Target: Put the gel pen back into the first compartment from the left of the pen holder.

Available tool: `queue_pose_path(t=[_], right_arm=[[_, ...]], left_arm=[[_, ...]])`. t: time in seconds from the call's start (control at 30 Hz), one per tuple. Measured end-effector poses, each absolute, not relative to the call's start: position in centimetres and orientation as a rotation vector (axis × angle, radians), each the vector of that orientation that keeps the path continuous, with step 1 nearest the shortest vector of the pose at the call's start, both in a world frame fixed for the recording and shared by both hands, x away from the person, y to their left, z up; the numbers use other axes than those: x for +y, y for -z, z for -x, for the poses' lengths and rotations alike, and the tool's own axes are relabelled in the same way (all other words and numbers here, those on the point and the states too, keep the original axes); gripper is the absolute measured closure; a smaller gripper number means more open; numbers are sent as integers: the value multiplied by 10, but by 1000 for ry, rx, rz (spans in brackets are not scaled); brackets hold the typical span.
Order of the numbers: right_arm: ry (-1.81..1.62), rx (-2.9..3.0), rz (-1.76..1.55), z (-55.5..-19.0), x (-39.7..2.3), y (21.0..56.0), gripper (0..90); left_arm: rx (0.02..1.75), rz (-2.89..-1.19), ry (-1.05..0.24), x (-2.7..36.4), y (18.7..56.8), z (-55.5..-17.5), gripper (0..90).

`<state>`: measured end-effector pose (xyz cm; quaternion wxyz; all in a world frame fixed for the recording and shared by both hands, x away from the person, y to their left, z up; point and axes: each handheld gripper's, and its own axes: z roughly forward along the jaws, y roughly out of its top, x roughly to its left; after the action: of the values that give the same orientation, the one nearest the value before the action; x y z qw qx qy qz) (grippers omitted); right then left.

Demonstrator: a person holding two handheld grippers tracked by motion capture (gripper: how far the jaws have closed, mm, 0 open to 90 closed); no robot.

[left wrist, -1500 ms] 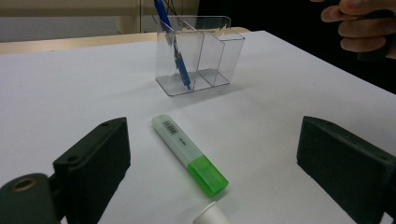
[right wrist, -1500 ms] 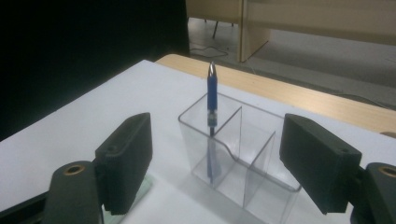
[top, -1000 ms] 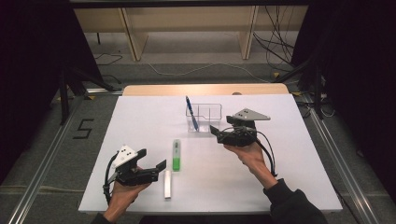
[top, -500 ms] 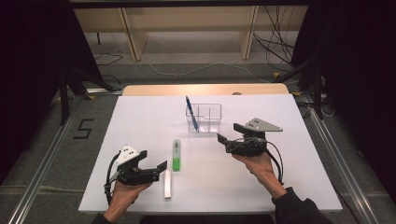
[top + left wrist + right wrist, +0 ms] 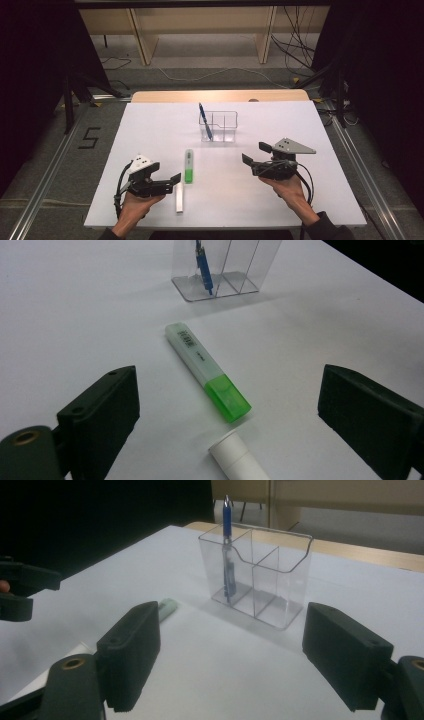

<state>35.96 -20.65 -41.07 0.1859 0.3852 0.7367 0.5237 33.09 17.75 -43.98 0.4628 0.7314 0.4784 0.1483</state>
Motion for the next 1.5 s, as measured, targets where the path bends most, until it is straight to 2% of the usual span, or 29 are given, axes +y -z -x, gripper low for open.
queue_pose_path(t=[0.73,1.5], right_arm=[[-1460,2073,-1090,-343,-226,422,219],[-1457,2077,-1098,-333,-234,426,212]], left_arm=[[1302,-2001,-348,151,434,-359,95],[1328,-2127,-342,122,433,-387,95]])
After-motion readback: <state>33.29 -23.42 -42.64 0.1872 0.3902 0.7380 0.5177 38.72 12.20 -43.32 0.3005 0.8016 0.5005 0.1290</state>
